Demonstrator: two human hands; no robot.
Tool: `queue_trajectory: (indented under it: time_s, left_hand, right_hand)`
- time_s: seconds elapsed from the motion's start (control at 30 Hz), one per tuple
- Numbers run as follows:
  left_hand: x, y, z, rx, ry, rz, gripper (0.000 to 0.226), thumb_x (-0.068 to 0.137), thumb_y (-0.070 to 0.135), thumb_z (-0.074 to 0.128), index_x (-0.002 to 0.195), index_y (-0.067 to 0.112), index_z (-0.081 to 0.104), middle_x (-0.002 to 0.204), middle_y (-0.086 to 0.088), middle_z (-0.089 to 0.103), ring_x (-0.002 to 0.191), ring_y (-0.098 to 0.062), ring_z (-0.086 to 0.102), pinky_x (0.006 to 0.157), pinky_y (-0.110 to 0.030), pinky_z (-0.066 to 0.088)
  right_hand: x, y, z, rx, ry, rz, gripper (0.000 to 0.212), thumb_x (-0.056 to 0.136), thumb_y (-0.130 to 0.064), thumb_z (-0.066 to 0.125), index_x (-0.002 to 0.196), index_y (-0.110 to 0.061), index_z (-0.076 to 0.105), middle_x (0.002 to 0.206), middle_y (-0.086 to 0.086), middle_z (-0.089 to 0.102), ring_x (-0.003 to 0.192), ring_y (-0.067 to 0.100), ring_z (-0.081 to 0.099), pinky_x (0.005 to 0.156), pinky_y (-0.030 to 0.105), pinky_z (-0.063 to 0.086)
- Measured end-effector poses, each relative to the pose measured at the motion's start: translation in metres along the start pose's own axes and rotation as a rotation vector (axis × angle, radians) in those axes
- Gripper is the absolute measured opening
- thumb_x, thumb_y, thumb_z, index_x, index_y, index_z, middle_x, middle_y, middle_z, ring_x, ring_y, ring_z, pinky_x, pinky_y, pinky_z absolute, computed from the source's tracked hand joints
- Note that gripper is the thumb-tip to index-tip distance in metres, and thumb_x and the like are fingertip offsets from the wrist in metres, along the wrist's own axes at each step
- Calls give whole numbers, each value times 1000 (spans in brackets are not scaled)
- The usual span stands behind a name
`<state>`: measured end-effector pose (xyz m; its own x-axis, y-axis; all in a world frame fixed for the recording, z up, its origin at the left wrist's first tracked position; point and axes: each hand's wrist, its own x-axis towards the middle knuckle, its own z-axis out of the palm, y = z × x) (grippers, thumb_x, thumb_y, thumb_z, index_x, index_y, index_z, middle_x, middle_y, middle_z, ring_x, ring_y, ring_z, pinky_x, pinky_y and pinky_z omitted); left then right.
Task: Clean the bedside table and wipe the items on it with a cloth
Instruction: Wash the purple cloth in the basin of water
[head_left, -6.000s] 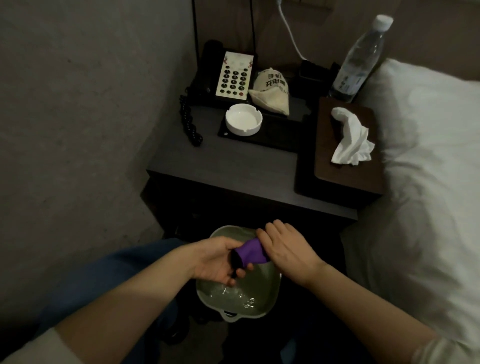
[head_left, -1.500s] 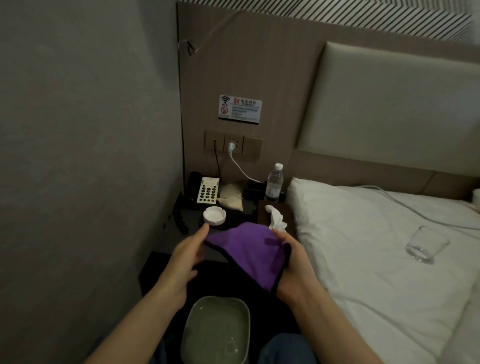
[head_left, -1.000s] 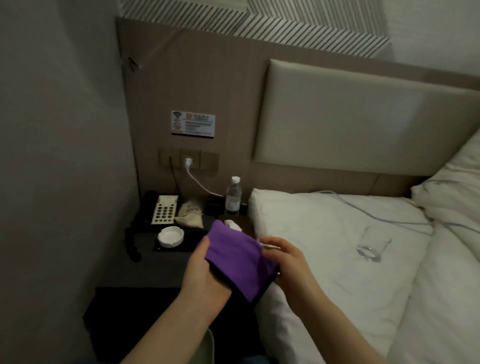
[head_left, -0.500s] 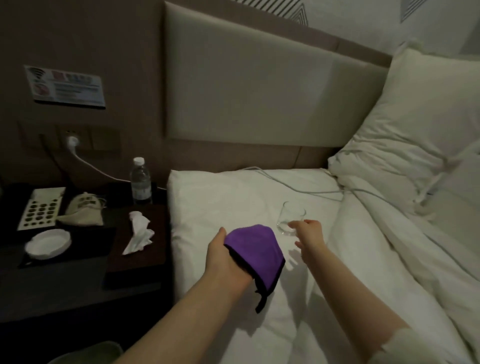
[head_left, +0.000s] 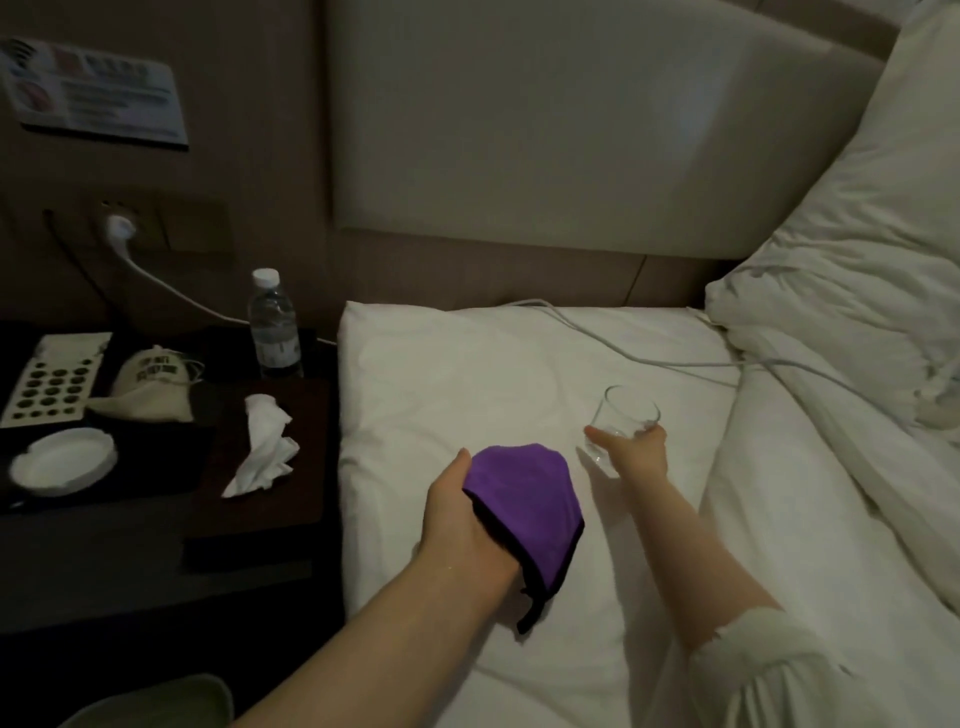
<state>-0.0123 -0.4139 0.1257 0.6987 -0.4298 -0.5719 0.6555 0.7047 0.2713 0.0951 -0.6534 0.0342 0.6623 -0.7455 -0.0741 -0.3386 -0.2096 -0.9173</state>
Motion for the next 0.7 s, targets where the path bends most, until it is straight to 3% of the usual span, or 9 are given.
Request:
queue_trajectory:
  time_s: [0.07, 0.17, 0.27, 0.33, 0.47, 0.57, 0.63, 0.7]
  left_hand:
    - [0, 3, -4, -13, 17, 9, 49, 98, 44, 43, 109, 2, 67, 104, -16, 70, 100, -34, 62, 83, -41, 47]
    - [-5, 8, -10, -22, 24, 16, 49, 97, 44, 44, 111, 4, 68, 104, -15, 70, 103, -33, 62, 87, -41, 47]
    - [-14, 16, -13, -19, 8, 46, 51, 98, 44, 42, 117, 3, 65, 112, -17, 68, 106, -33, 60, 89, -41, 45]
    - [-24, 21, -15, -42, -29, 70, 51, 98, 46, 40, 120, 5, 63, 119, -18, 65, 106, -32, 59, 88, -41, 45]
    - [-49, 34, -26, -97, -83, 171, 55, 99, 50, 35, 116, 5, 61, 110, -13, 67, 95, -27, 60, 81, -40, 44]
    - [-75, 51, -46, -43, -60, 351, 54, 98, 50, 37, 126, 9, 57, 104, -7, 70, 106, -23, 59, 85, -36, 43]
    - [-97, 66, -62, -40, -67, 411, 62, 93, 54, 41, 136, 10, 49, 121, -4, 65, 119, -23, 54, 99, -36, 40]
    - [-123, 78, -79, -47, -107, 442, 73, 84, 62, 44, 138, 13, 48, 125, -5, 64, 119, -21, 55, 109, -37, 33]
  right_hand:
    - [10, 4, 2, 36, -24, 19, 84, 68, -24, 86, 135, -2, 41, 128, 17, 53, 120, 31, 53, 105, 45, 42]
    - [13, 6, 0, -37, -13, 8, 70, 68, -30, 85, 121, 2, 53, 107, 11, 57, 101, 23, 57, 88, 34, 44]
    - [-9, 1, -1, -37, 98, -54, 64, 67, -34, 85, 115, -8, 51, 104, 2, 55, 100, 23, 55, 83, 31, 41]
    - [-29, -7, 2, 29, 73, -90, 60, 66, -33, 86, 110, -10, 52, 103, 2, 56, 98, 25, 58, 84, 34, 46]
    - [-87, -39, 6, 213, -208, -68, 52, 64, -36, 87, 99, -10, 59, 92, 8, 60, 86, 23, 59, 80, 35, 48]
    - [-156, -66, -3, 329, -410, -80, 63, 54, -44, 89, 99, -7, 67, 88, 9, 67, 83, 22, 65, 74, 34, 54]
    - [-203, -81, -9, 359, -530, -98, 70, 44, -53, 90, 97, -10, 71, 88, 8, 72, 80, 20, 70, 65, 27, 54]
    - [-250, -94, -10, 366, -639, -96, 69, 42, -59, 88, 92, -13, 74, 89, 8, 75, 79, 20, 72, 61, 23, 54]
